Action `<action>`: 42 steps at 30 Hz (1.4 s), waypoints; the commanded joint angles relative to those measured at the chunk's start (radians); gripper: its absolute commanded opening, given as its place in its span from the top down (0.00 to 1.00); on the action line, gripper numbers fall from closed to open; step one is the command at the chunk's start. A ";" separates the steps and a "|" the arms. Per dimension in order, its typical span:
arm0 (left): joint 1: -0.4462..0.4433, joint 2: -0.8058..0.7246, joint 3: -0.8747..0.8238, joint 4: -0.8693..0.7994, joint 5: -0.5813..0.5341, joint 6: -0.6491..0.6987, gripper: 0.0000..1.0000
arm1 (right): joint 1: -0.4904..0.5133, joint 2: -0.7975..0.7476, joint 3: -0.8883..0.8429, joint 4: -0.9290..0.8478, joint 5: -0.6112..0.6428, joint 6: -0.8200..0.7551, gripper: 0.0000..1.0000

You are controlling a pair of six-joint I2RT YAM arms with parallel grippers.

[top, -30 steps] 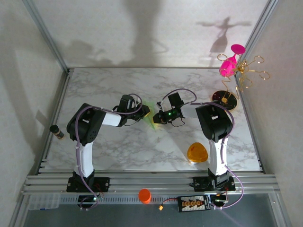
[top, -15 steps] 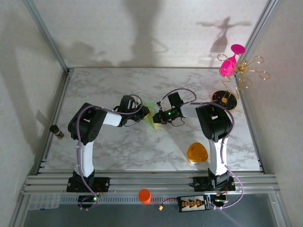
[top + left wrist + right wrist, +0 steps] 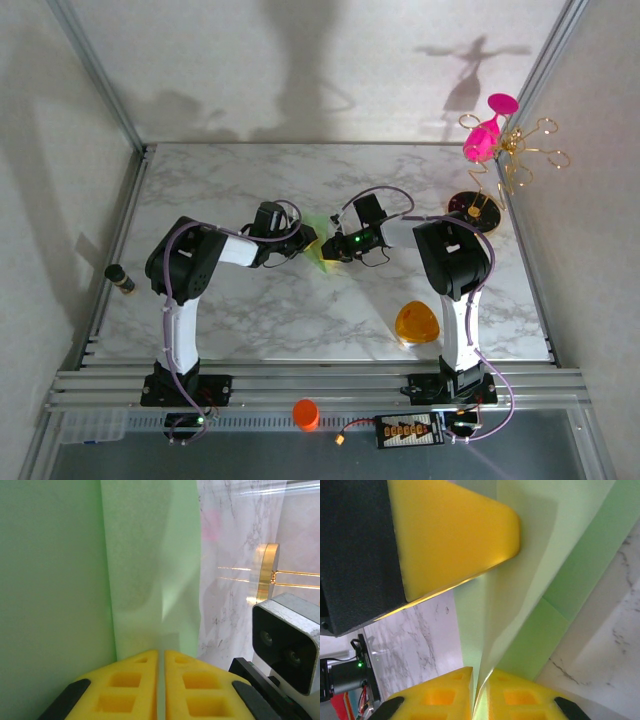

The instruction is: Fold a paper plane with a square sheet of paper (pick it up from the middle)

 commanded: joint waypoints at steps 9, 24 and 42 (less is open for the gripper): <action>0.004 0.039 -0.003 -0.106 -0.064 0.034 0.89 | 0.007 -0.008 -0.038 -0.086 0.101 0.023 0.81; -0.017 0.053 0.061 -0.306 -0.146 0.074 0.89 | 0.008 -0.063 -0.060 -0.075 0.131 0.052 0.83; -0.032 0.087 0.123 -0.454 -0.199 0.091 0.90 | 0.018 -0.181 -0.102 -0.009 0.170 0.112 0.75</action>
